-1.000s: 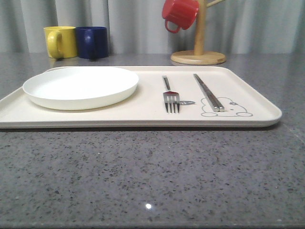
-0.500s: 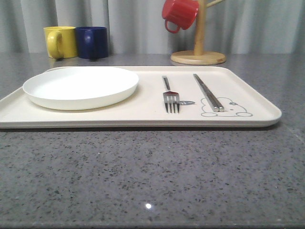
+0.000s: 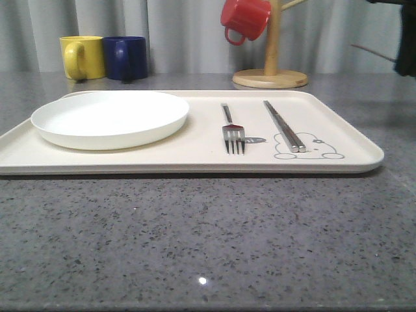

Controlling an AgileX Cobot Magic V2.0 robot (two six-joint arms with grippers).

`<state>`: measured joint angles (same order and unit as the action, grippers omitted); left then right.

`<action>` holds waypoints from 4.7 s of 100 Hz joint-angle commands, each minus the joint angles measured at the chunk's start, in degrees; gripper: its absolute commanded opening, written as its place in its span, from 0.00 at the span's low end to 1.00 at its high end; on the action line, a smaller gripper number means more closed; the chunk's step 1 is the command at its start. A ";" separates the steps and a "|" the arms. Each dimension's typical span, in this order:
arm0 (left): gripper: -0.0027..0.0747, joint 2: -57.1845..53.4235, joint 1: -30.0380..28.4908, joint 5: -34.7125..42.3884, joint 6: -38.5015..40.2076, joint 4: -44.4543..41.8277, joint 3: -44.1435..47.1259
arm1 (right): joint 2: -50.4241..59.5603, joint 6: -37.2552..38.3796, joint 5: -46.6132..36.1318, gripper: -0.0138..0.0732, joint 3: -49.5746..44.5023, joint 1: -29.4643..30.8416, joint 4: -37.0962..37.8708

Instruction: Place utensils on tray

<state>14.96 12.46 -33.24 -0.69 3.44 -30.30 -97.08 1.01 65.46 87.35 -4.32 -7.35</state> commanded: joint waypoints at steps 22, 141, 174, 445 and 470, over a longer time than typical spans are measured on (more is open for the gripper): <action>0.01 0.59 0.39 4.16 0.20 0.15 -1.59 | -1.69 11.23 -6.89 0.07 1.44 -9.62 -4.52; 0.01 0.59 0.39 4.16 0.20 0.15 -1.59 | 1.08 11.62 -9.46 0.39 1.39 -10.02 0.92; 0.01 0.59 0.39 4.16 0.20 0.15 -1.59 | 14.39 11.62 -10.71 0.07 -7.42 -6.77 4.46; 0.01 0.18 -3.73 16.83 8.20 -11.41 7.20 | 98.47 9.37 -66.87 0.07 -88.90 4.98 11.49; 0.01 -6.46 -10.34 29.82 8.20 -9.49 21.73 | 98.47 9.37 -66.87 0.07 -88.90 4.98 11.49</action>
<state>10.67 3.77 -11.08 6.76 -7.20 -10.91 0.55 10.80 2.74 -1.44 0.64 3.43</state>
